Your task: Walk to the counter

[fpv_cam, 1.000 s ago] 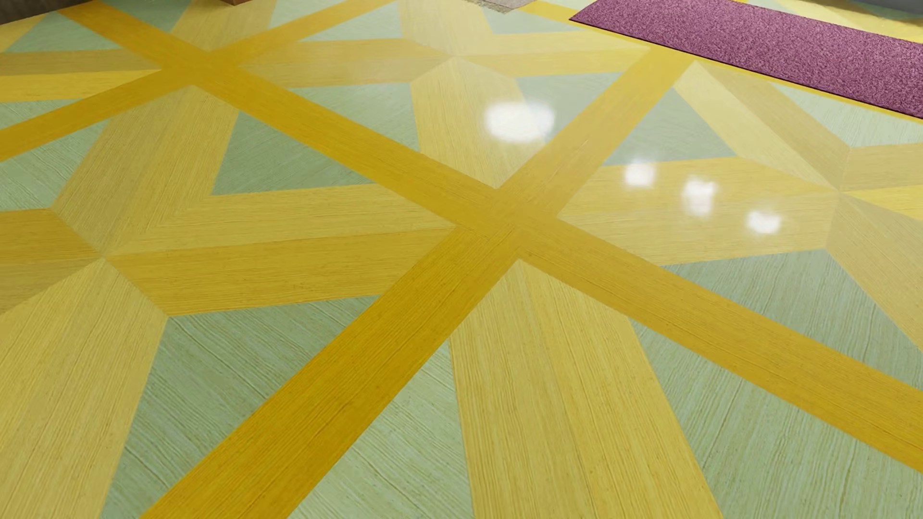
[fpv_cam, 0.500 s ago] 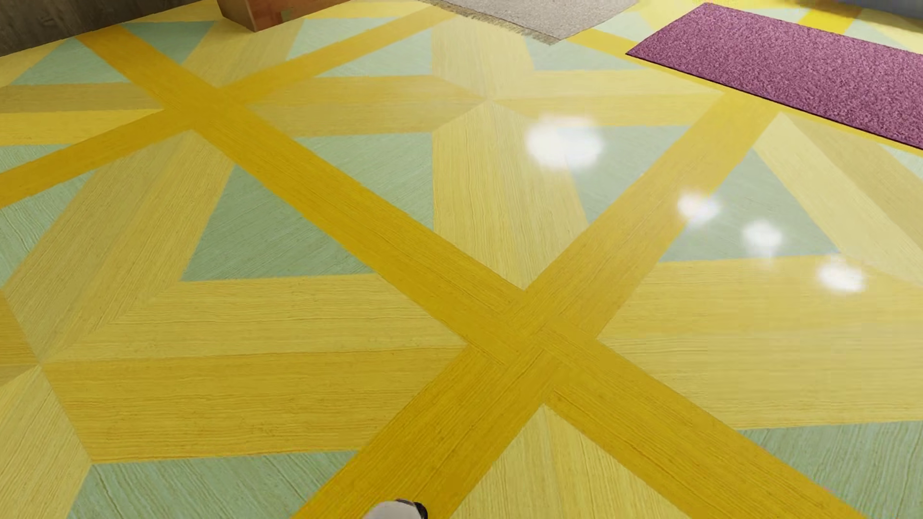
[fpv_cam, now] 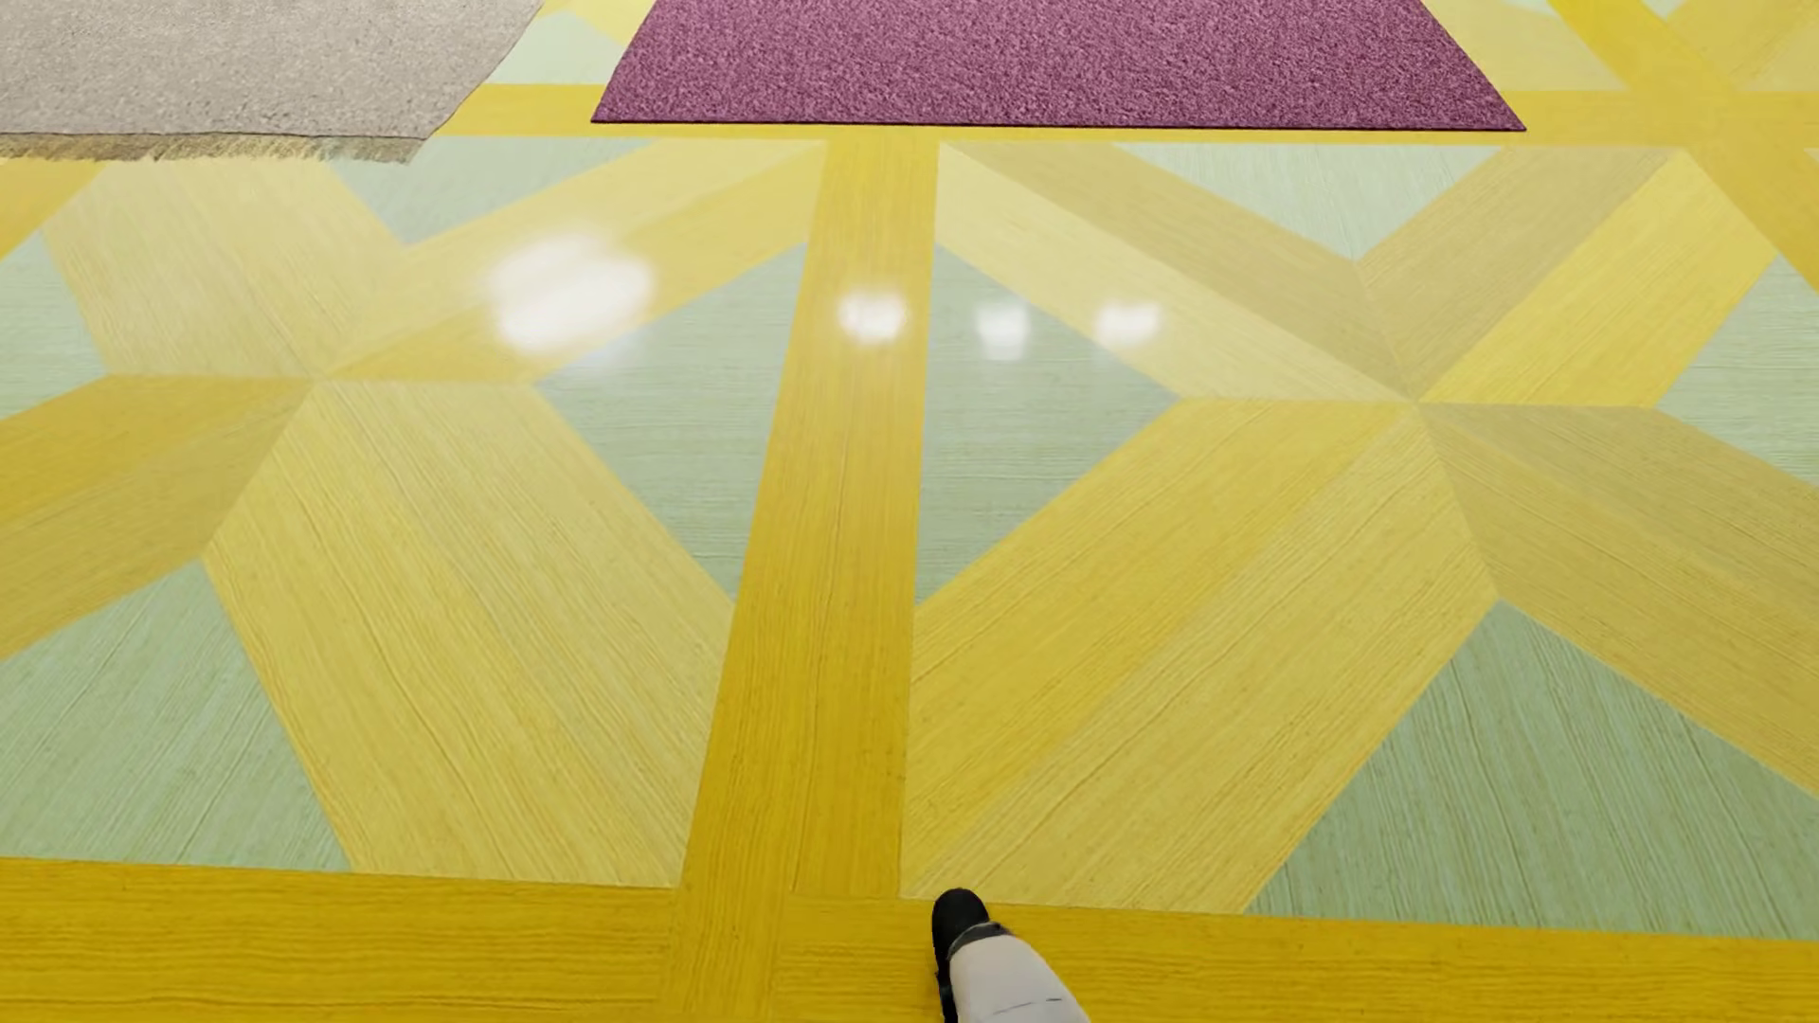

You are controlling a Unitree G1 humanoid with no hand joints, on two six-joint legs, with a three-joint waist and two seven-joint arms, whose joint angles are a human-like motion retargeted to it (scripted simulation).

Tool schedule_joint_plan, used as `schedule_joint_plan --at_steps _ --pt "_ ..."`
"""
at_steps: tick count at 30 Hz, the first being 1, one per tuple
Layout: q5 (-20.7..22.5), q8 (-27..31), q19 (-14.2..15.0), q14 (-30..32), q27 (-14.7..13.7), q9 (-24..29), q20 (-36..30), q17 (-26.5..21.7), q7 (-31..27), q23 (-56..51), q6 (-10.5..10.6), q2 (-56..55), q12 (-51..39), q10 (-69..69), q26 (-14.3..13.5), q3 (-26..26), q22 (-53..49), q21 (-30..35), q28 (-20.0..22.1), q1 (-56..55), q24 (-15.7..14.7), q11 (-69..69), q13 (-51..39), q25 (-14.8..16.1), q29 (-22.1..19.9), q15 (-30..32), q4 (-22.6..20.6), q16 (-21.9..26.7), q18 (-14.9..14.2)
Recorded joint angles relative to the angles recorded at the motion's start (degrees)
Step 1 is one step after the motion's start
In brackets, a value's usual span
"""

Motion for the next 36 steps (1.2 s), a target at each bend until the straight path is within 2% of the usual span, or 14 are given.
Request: schedule_joint_plan --at_steps 3,4,6,9,15,18,21,24,28,29,31,32,35,36 --pt "1.7 0.0 0.0 16.2 0.0 -1.2 2.3 -0.7 0.0 5.1 4.6 -6.5 -1.0 6.6 0.0 -1.7 2.7 3.2 0.0 2.4 0.0 10.3 2.8 0.0 0.0 24.0 3.9 -0.8 0.0" --pt "4.7 0.0 0.0 24.1 0.0 -1.2 2.5 -0.6 0.0 6.5 5.9 -5.7 -0.6 13.9 0.0 0.0 4.6 5.0 0.0 -0.5 0.0 13.9 2.1 0.0 0.0 24.2 4.1 -1.5 0.0" --pt "10.3 0.0 0.0 24.3 0.0 -0.2 0.4 -0.3 0.0 5.7 6.3 1.4 -0.7 32.9 0.0 4.3 7.2 3.1 0.0 -10.8 0.0 15.7 0.3 0.0 0.0 19.8 2.9 -1.9 0.0" --pt "15.4 0.0 0.0 6.3 0.0 1.4 -1.8 -0.4 0.0 -1.7 4.3 20.0 0.6 44.1 0.0 12.7 7.9 0.2 0.0 -28.7 0.0 7.9 -4.6 0.0 0.0 9.9 -1.8 -2.7 0.0" --pt "9.3 0.0 0.0 7.7 0.0 0.5 -0.7 -1.8 0.0 -19.0 0.6 50.1 4.1 -3.7 0.0 28.4 6.2 -10.5 0.0 -43.4 0.0 -5.3 -16.0 0.0 0.0 -12.9 -1.1 -2.7 0.0" --pt "4.5 0.0 0.0 9.0 0.0 -0.9 -0.2 -1.2 0.0 -21.5 -0.5 57.3 4.7 5.9 0.0 31.6 9.0 -13.9 0.0 -48.3 0.0 0.3 -15.6 0.0 0.0 -8.4 -1.3 -3.0 0.0" --pt "1.5 0.0 0.0 7.6 0.0 -1.3 -1.2 1.3 0.0 -13.1 -3.6 49.9 2.7 18.0 0.0 29.4 15.9 -10.1 0.0 -44.0 0.0 27.3 -12.1 0.0 0.0 17.6 -7.5 -3.6 0.0" --pt "4.2 0.0 0.0 4.8 0.0 -0.2 -1.3 1.5 0.0 -4.8 -1.2 31.0 0.2 10.6 0.0 21.7 13.0 -2.1 0.0 -28.2 0.0 49.6 -10.0 0.0 0.0 14.3 -9.9 -4.1 0.0" --pt "6.5 0.0 0.0 5.2 0.0 0.5 0.8 0.2 0.0 0.2 2.2 13.9 -4.0 0.1 0.0 9.3 2.1 1.3 0.0 -9.6 0.0 17.8 -2.3 0.0 0.0 25.3 -8.5 -2.7 0.0" --pt "5.8 0.0 0.0 4.5 0.0 0.2 1.6 0.1 0.0 0.5 2.2 12.0 -5.6 -1.3 0.0 7.2 -0.2 1.0 0.0 -6.4 0.0 6.6 -0.7 0.0 0.0 19.0 -8.3 -2.2 0.0" --pt "3.7 0.0 0.0 3.8 0.0 -1.2 3.7 0.4 0.0 2.1 1.8 9.0 -8.1 -1.0 0.0 4.0 -3.6 1.5 0.0 -2.4 0.0 -2.1 1.7 0.0 0.0 -8.5 -7.0 -1.4 0.0" --pt "2.9 0.0 0.0 4.9 0.0 -1.9 5.4 1.0 0.0 3.9 2.1 6.7 -8.2 0.8 0.0 2.2 -4.2 1.1 0.0 -1.5 0.0 -1.6 2.3 0.0 0.0 -9.8 -5.4 -1.6 0.0" --pt "8.9 0.0 0.0 24.0 0.0 -2.8 8.2 1.7 0.0 6.7 5.6 1.4 -5.5 16.1 0.0 4.2 -1.1 3.4 0.0 -1.3 0.0 9.2 3.7 0.0 0.0 23.7 0.3 -3.8 0.0" --pt "10.6 0.0 0.0 27.1 0.0 -2.0 7.3 1.7 0.0 6.8 6.3 4.6 -4.8 27.2 0.0 5.7 1.3 2.5 0.0 -6.7 0.0 11.0 2.2 0.0 0.0 22.7 0.9 -4.4 0.0"
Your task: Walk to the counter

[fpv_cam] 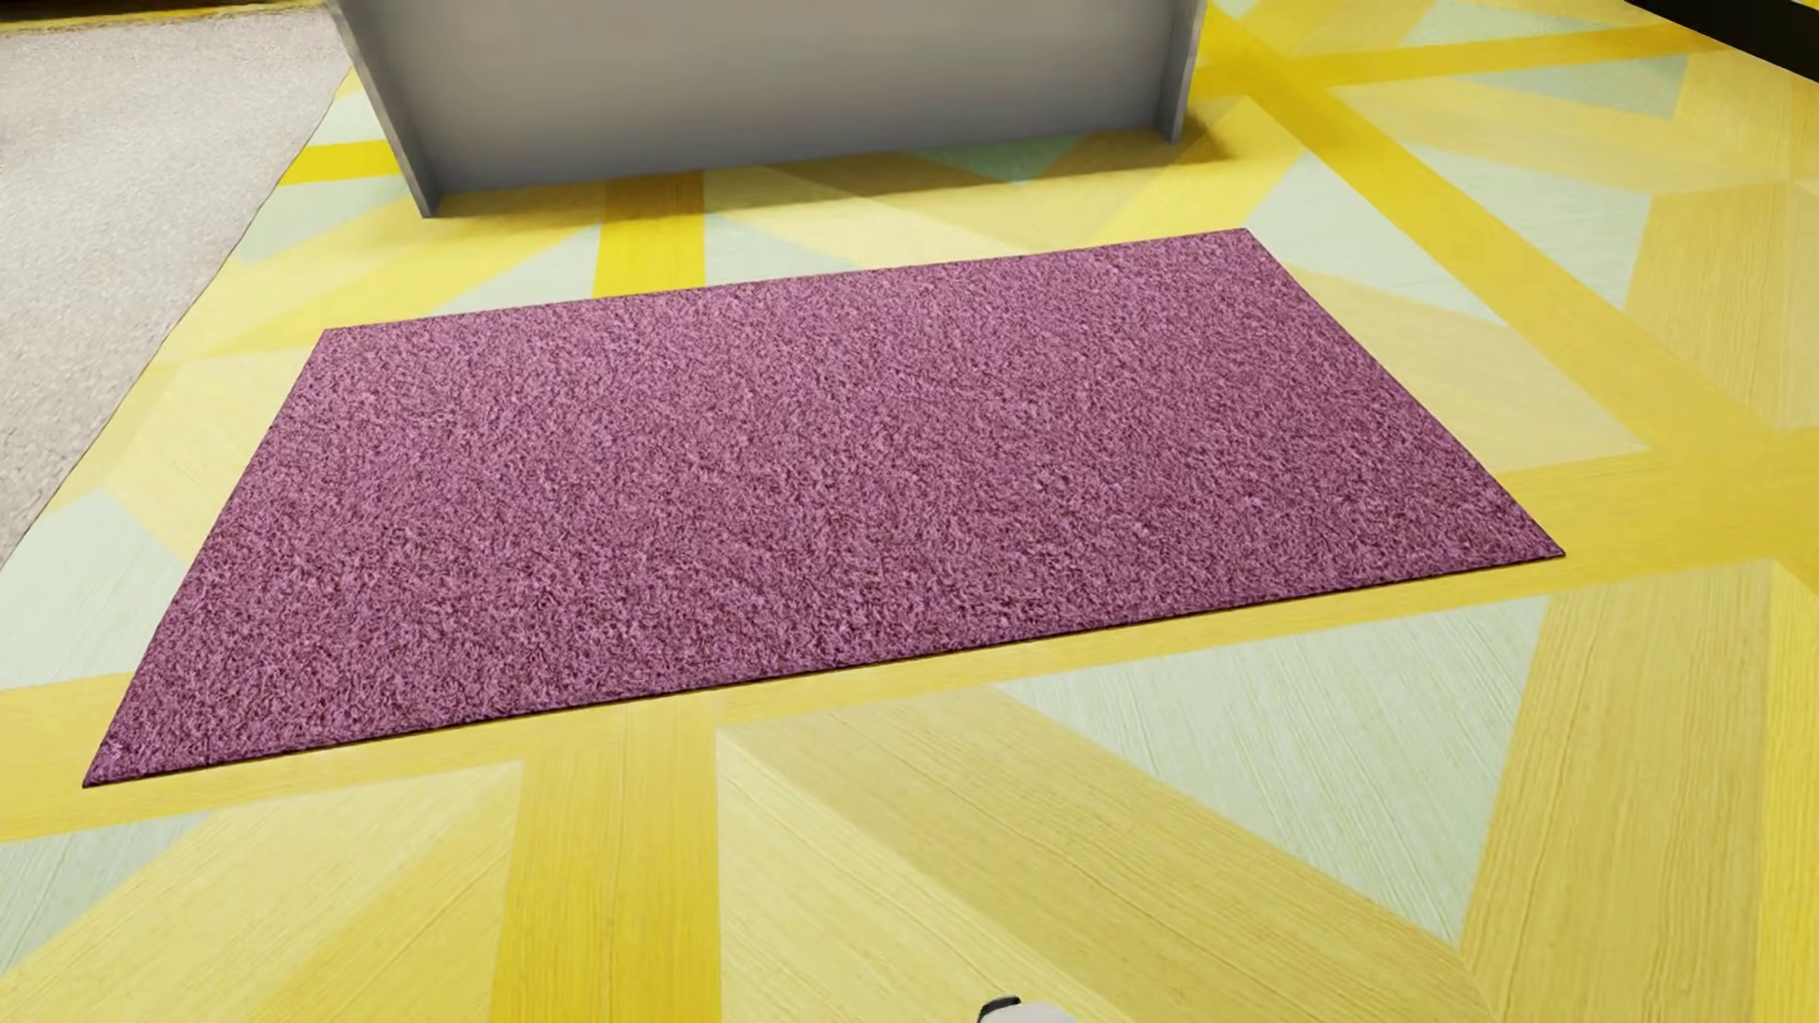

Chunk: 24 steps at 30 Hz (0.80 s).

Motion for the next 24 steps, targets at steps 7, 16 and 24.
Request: schedule_joint_plan --at_steps 7,16,24 --pt "-0.2 0.0 0.0 -20.9 0.0 3.2 -8.3 -2.7 0.0 -17.5 -5.4 37.2 7.3 -3.2 0.0 19.2 7.8 -8.9 0.0 -29.8 0.0 -14.6 -12.6 0.0 0.0 -24.5 -4.6 0.8 0.0" --pt "-9.3 0.0 0.0 -33.2 0.0 0.9 -11.5 -0.9 0.0 -17.8 -8.2 43.6 9.1 -13.7 0.0 23.6 18.2 -13.6 0.0 -34.1 0.0 16.8 -16.9 0.0 0.0 -8.2 -7.7 0.0 0.0" --pt "-5.4 0.0 0.0 -36.7 0.0 5.6 1.5 -0.4 0.0 -5.0 -2.5 -0.9 0.6 -25.9 0.0 3.3 -10.2 0.6 0.0 -8.5 0.0 15.0 -7.3 0.0 0.0 -1.0 -8.8 0.7 0.0"
